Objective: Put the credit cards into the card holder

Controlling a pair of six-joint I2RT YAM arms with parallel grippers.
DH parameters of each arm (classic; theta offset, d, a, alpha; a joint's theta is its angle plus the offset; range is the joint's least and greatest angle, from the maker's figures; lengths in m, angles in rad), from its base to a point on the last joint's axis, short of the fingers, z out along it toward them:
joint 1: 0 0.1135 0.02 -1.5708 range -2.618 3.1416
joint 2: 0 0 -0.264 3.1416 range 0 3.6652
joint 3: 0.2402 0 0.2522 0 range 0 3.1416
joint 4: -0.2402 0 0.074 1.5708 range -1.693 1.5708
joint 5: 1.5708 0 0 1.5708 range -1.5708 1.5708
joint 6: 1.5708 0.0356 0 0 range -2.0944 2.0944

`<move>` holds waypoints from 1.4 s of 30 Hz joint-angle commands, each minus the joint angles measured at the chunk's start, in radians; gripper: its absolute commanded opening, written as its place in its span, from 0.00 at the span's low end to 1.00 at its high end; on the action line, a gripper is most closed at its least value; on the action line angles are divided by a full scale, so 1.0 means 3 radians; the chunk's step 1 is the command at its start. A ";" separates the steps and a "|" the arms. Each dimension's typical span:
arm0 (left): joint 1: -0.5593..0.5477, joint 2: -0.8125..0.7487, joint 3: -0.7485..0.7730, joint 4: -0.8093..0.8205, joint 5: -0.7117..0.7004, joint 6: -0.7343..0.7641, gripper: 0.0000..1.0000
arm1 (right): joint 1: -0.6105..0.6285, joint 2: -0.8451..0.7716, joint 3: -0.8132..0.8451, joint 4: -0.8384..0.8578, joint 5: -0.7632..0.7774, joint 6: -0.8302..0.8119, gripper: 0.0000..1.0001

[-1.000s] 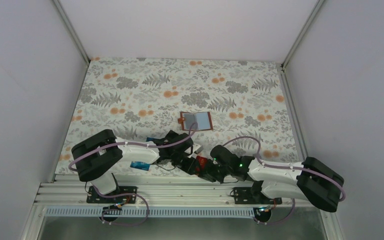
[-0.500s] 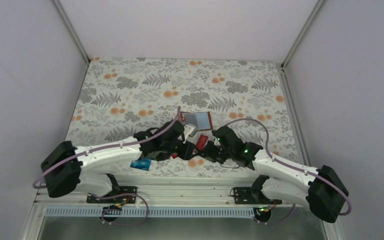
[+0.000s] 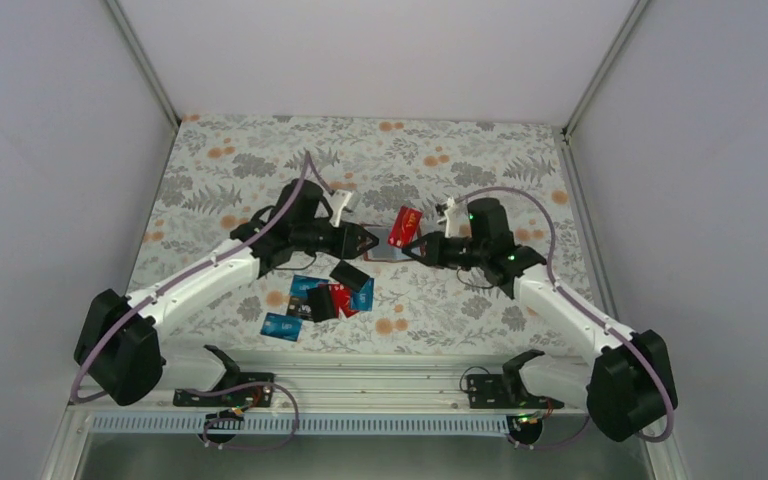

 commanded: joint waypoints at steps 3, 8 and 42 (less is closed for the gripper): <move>0.0394 0.0060 0.0193 0.0254 0.0792 0.0139 0.40 | -0.0264 0.0172 0.0346 0.0328 -0.0844 -0.0442 0.04; 0.0592 0.0068 0.0301 0.0297 0.1059 0.0209 0.39 | -0.0302 0.0185 0.0521 0.0378 -0.1104 -0.0546 0.04; 0.0677 -0.0061 0.0505 0.0829 0.1980 0.0191 0.33 | -0.0184 0.0181 0.0824 0.0302 -0.1824 -0.1006 0.04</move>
